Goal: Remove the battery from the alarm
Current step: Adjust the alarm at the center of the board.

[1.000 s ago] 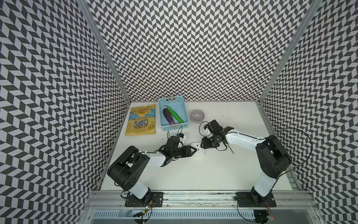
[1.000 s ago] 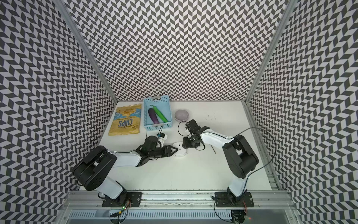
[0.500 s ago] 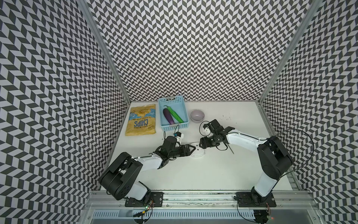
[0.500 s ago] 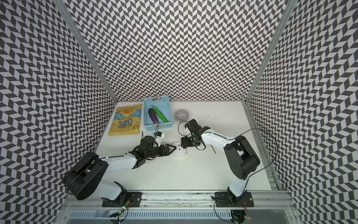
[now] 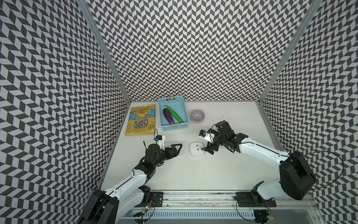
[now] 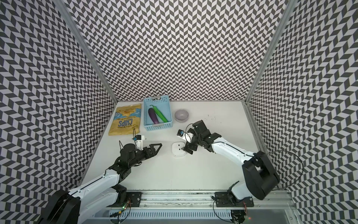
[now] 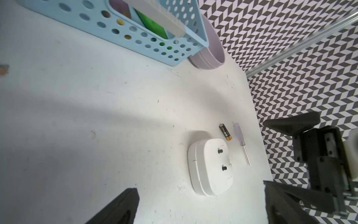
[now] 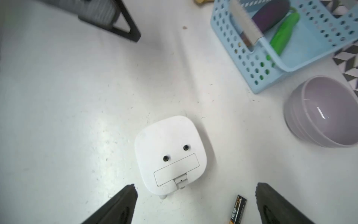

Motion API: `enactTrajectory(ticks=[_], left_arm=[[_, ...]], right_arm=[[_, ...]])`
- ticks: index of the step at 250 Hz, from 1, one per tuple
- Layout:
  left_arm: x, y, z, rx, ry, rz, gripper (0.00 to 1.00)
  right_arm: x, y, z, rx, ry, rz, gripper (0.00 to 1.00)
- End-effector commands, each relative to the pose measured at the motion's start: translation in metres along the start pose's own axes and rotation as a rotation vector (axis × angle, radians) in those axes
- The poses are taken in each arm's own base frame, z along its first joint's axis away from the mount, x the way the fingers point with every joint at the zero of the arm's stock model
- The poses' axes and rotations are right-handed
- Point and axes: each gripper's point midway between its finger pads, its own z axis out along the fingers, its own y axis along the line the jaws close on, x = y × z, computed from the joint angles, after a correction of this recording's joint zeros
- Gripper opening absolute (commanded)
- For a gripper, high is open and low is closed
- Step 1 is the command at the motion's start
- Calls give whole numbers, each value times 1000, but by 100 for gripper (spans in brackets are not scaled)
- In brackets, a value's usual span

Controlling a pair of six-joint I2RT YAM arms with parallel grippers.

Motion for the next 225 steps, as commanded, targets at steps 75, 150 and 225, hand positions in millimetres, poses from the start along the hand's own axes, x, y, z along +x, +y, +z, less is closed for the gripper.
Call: enactTrajectory(ticks=[75, 150, 225], left_arm=[[4, 10, -5, -15, 2, -16, 100], [6, 11, -2, -12, 19, -16, 100], [9, -4, 4, 77, 58, -1, 100]], right_arm=[[6, 16, 43, -219, 8, -196, 100], [20, 30, 63, -270, 47, -169, 100], [18, 31, 64, -229, 32, -178, 100]])
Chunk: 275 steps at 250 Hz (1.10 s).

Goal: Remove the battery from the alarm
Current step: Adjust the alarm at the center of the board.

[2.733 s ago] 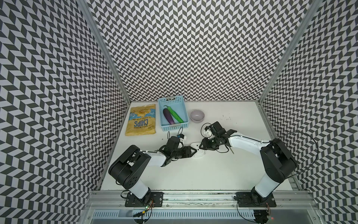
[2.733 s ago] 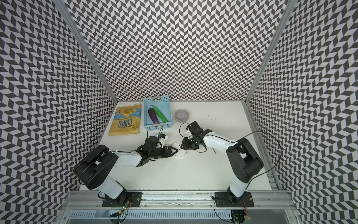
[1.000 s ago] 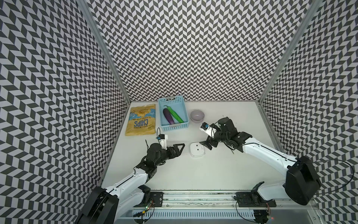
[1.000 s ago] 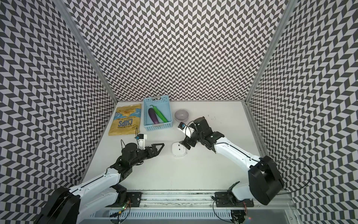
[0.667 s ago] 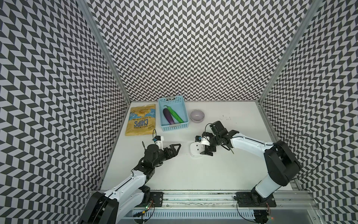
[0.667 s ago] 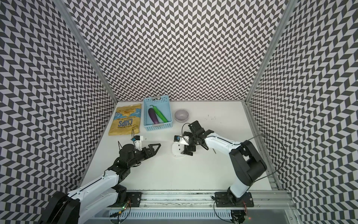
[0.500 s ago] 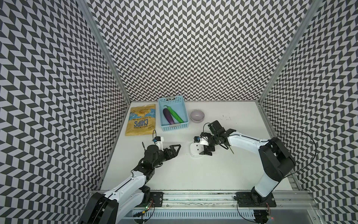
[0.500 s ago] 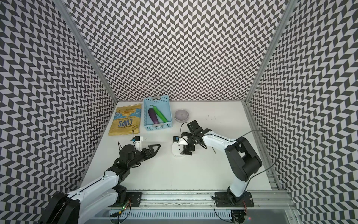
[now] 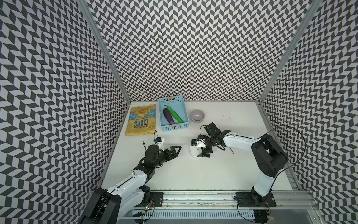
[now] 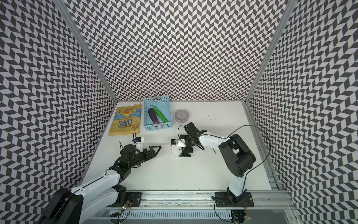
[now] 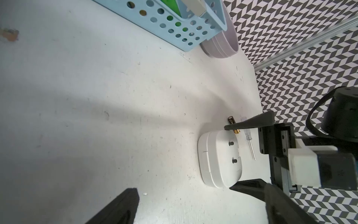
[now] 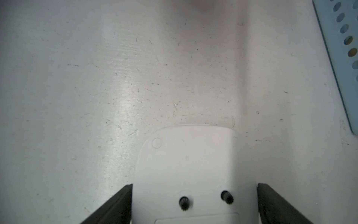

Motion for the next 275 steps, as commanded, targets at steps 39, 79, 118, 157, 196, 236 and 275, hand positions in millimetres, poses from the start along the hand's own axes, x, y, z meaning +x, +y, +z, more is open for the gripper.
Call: enactTrajectory(ticks=[39, 79, 118, 157, 196, 236, 275], left_arm=[[-3, -22, 5, 110, 26, 53, 100], [1, -33, 10, 169, 70, 78, 99], [4, -37, 12, 201, 94, 80, 99], [7, -37, 15, 211, 108, 77, 100], [11, -41, 17, 246, 133, 70, 97], [16, -45, 22, 277, 164, 60, 99], [24, -63, 30, 357, 208, 59, 98]], right_arm=[[6, 6, 3, -2, 36, 5, 100], [10, 6, 8, -19, 52, 28, 97], [17, 7, 15, -42, 80, 55, 97], [17, 7, 16, -41, 79, 50, 95], [-3, 0, 3, -7, 17, 45, 79], [-40, -2, -32, 87, -130, -15, 80], [-56, 3, -45, 98, -188, -24, 80]])
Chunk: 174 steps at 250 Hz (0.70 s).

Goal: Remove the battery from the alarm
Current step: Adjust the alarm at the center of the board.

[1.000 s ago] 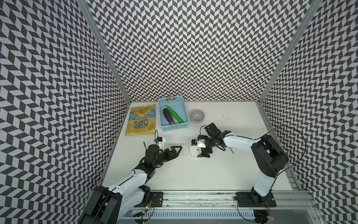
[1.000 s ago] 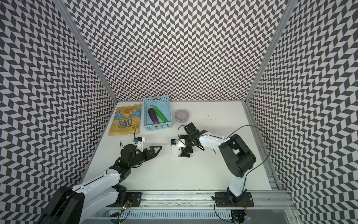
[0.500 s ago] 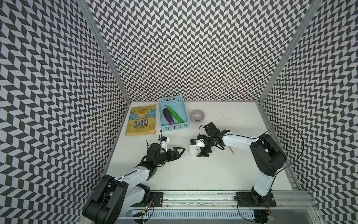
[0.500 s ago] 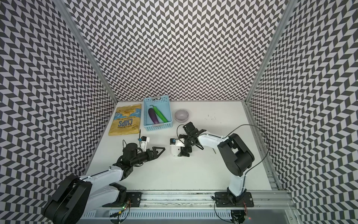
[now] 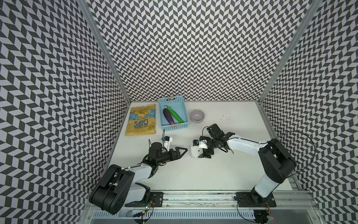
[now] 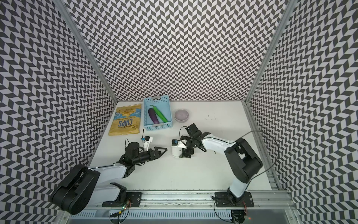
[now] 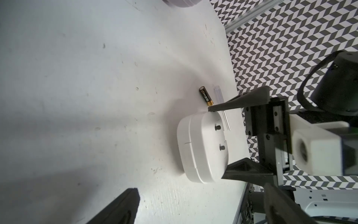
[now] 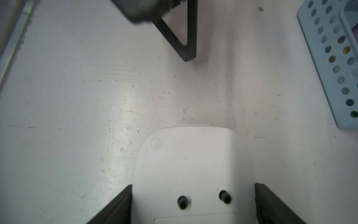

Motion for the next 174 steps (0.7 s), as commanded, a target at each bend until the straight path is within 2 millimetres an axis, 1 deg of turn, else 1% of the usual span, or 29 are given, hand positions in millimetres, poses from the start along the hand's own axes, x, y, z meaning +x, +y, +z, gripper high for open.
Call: enactTrajectory(ticks=[1, 36, 53, 74, 95, 129, 141, 153, 163, 169, 174], left_arm=[[-9, -31, 9, 123, 4, 52, 98], [-9, -51, 20, 196, 15, 65, 97], [-9, -56, 26, 200, 22, 71, 93], [-8, -59, 32, 206, 32, 65, 80], [-10, -65, 33, 231, 32, 56, 63], [-13, -70, 35, 243, 33, 57, 45], [-15, -73, 35, 246, 31, 59, 38], [-17, -76, 34, 251, 25, 66, 31], [-19, -77, 32, 238, 13, 72, 28], [-23, -76, 30, 225, -1, 79, 26], [-26, -75, 29, 209, -13, 84, 24]], right_arm=[[-39, -7, -15, 51, -124, -51, 80], [-45, -4, -17, 63, -131, -67, 80], [-51, -3, -20, 71, -146, -67, 80], [-59, -4, -25, 89, -178, -67, 80], [-65, -3, -31, 103, -211, -68, 80], [-73, -2, -39, 120, -248, -65, 81], [-74, -2, -42, 136, -255, -62, 84], [-75, -6, -47, 166, -253, -45, 90], [-74, -9, -52, 192, -246, -40, 94], [-74, -12, -57, 217, -244, -33, 100], [-75, -13, -62, 233, -248, -28, 100]])
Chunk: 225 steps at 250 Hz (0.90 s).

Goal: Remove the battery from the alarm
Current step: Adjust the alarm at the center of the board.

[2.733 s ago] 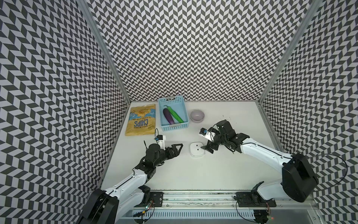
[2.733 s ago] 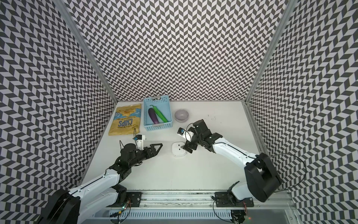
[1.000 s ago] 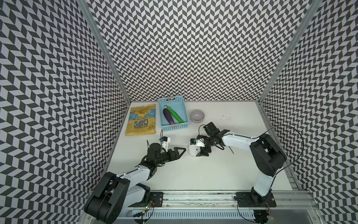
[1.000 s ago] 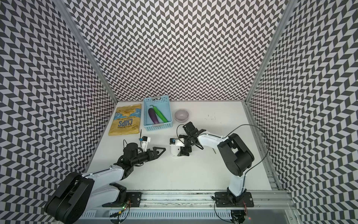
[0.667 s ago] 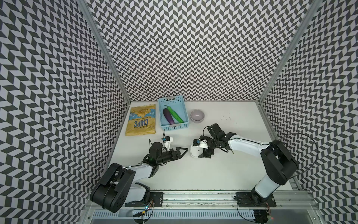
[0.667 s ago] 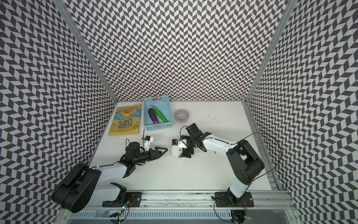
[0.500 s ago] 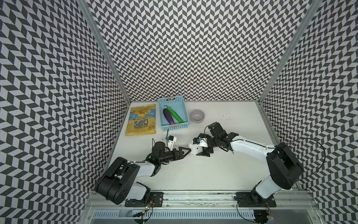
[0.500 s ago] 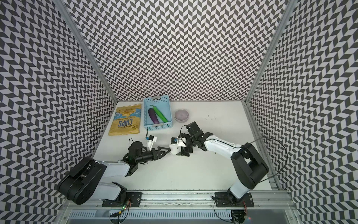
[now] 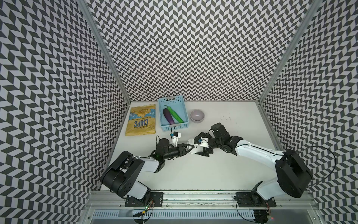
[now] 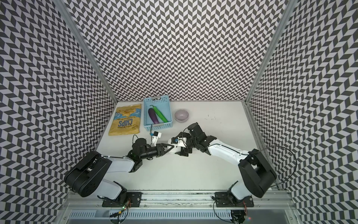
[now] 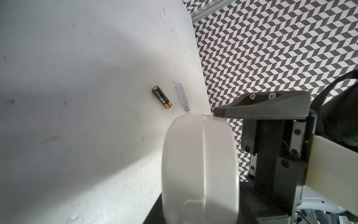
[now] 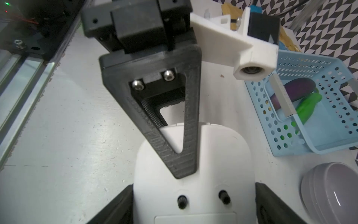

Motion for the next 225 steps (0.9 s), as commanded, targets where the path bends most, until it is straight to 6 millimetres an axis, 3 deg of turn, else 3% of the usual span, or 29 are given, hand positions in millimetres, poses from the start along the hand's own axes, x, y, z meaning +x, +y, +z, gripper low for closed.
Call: enactTrajectory(ticks=[1, 26, 59, 83, 103, 129, 154, 189, 225], left_arm=[[-16, -23, -5, 24, -49, 138, 24], [-41, -12, -23, -180, -134, 228, 14], [-80, -12, -65, -580, -258, 449, 9], [-85, -8, -85, -873, -244, 585, 8], [-79, -2, -90, -1089, -192, 689, 8], [-66, 4, -81, -1296, -98, 838, 9], [-52, 4, -64, -1455, -12, 1024, 11], [-36, 3, -37, -1618, 68, 1265, 12], [-13, 16, -5, -1615, 148, 1375, 14]], right_arm=[[-29, -15, -23, 93, -83, 29, 100], [-34, -32, -57, 218, -109, 89, 100], [-33, -61, -115, 460, -164, 305, 100], [-16, -88, -170, 743, -182, 544, 100], [2, -98, -210, 938, -185, 692, 100], [16, -98, -248, 1094, -186, 835, 100], [28, -92, -266, 1178, -184, 924, 100], [37, -86, -272, 1203, -191, 965, 100], [42, -83, -271, 1205, -176, 974, 100]])
